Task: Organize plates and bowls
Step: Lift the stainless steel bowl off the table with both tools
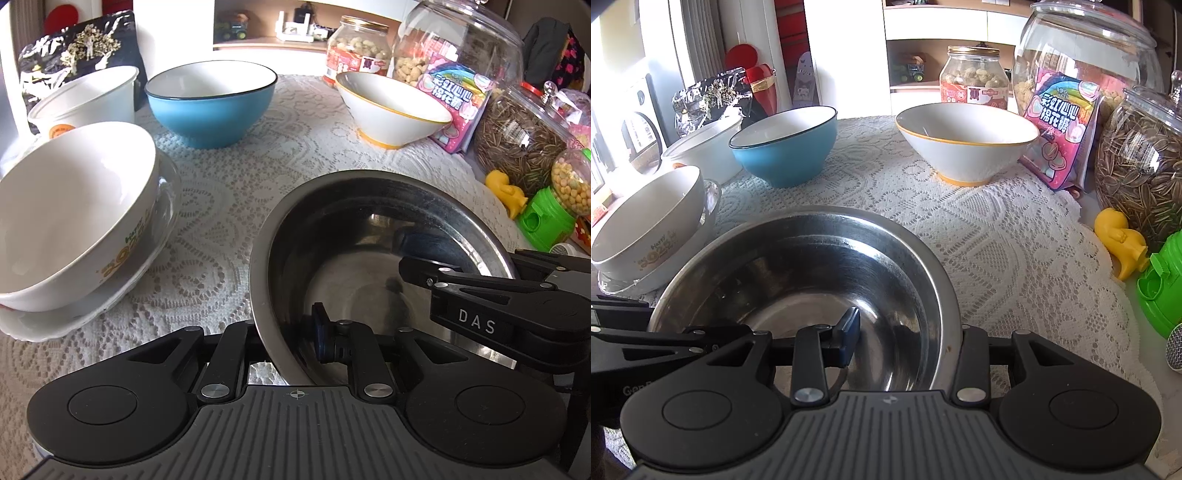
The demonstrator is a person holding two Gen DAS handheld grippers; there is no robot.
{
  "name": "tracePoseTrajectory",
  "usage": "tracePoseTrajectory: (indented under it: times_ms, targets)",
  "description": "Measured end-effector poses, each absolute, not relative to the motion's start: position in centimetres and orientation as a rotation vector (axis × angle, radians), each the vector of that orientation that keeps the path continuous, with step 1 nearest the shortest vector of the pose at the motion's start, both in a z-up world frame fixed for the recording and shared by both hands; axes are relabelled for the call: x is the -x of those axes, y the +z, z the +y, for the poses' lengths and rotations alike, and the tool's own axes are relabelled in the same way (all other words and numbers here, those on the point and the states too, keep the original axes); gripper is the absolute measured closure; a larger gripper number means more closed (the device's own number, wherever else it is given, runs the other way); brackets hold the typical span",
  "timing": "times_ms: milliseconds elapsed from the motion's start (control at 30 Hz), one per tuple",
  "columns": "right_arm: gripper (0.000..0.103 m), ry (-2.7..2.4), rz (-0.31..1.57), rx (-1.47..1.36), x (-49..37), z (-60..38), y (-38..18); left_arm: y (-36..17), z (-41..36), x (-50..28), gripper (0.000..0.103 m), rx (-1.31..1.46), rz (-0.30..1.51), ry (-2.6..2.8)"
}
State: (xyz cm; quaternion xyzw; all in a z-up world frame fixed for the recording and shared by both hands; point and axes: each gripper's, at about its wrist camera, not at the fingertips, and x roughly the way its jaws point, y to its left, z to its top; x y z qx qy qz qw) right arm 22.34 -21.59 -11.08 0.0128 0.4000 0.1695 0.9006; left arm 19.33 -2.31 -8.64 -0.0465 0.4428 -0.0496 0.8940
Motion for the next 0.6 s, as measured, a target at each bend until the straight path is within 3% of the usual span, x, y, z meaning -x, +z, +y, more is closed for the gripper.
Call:
tracePoseTrajectory:
  times_ms: [267, 600]
  targets:
    - [0.075, 0.362, 0.855, -0.093, -22.6, -22.5, -11.2, -8.8, -0.2, -19.6, 0.088, 0.254, 0.933, -0.131]
    - [0.075, 0.368, 0.848, -0.099, -22.3, -22.8, -11.6, -8.7, -1.4, -19.7, 0.088, 0.183, 0.916, -0.113]
